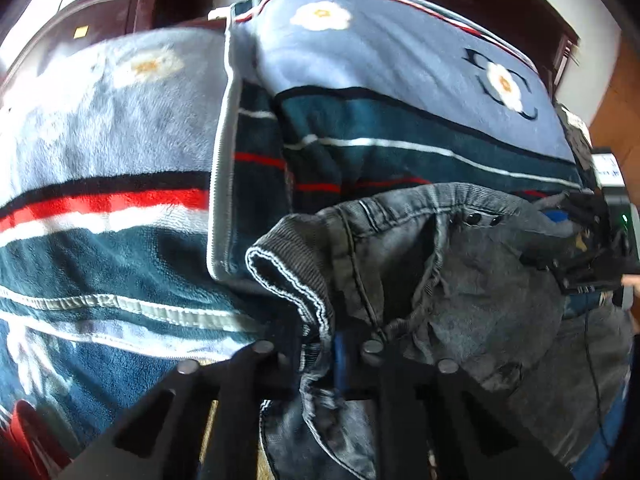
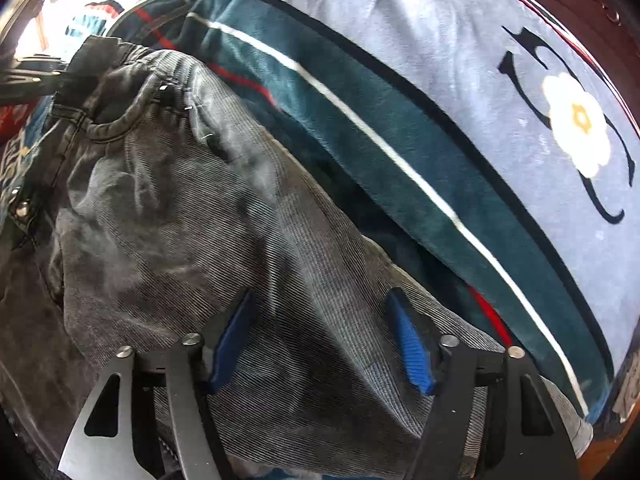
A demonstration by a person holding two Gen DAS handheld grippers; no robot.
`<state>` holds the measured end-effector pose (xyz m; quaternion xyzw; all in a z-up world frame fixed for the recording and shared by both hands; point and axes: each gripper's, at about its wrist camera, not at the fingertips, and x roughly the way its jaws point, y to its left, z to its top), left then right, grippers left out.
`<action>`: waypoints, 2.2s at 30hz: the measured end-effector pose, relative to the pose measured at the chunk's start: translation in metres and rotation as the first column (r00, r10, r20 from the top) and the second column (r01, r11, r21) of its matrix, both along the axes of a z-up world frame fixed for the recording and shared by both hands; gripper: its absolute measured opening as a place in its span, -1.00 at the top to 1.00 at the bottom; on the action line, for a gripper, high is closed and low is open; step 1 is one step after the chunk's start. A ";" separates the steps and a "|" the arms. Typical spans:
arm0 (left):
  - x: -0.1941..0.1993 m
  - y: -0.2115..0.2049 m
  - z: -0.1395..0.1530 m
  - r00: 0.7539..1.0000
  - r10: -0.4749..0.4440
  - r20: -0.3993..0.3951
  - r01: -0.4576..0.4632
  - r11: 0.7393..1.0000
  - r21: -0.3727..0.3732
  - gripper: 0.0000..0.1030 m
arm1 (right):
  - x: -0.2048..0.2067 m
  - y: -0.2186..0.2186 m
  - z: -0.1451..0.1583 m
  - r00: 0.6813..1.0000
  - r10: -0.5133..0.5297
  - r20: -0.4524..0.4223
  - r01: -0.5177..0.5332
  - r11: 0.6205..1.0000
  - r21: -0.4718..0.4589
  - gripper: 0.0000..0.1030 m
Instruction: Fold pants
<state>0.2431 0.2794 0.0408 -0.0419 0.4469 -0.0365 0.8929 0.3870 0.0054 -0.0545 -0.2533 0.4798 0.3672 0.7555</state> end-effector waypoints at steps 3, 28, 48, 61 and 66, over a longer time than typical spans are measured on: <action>-0.020 0.003 0.014 0.999 0.003 0.052 0.000 0.999 -0.053 0.79 | 0.001 -0.002 -0.001 1.000 -0.007 0.029 0.007 1.000 -0.011 0.03; -0.131 -0.025 0.062 0.993 -0.075 0.092 0.086 0.988 -0.126 0.80 | -0.066 -0.090 0.104 0.996 -0.059 0.073 0.047 0.987 0.154 0.85; -0.209 -0.053 -0.025 0.977 -0.126 -0.173 0.123 0.992 -0.023 0.60 | -0.260 -0.099 0.014 0.990 0.022 -0.139 -0.013 0.998 0.064 0.83; -0.248 -0.055 0.048 1.000 0.025 -0.019 -0.022 0.992 0.125 -0.13 | -0.234 -0.165 0.052 0.955 -0.193 -0.224 0.247 0.937 0.245 0.12; -0.235 -0.121 0.069 0.995 -0.091 0.048 0.086 0.990 0.110 -0.20 | -0.220 -0.234 0.049 0.892 -0.367 -0.265 0.433 0.862 0.262 0.11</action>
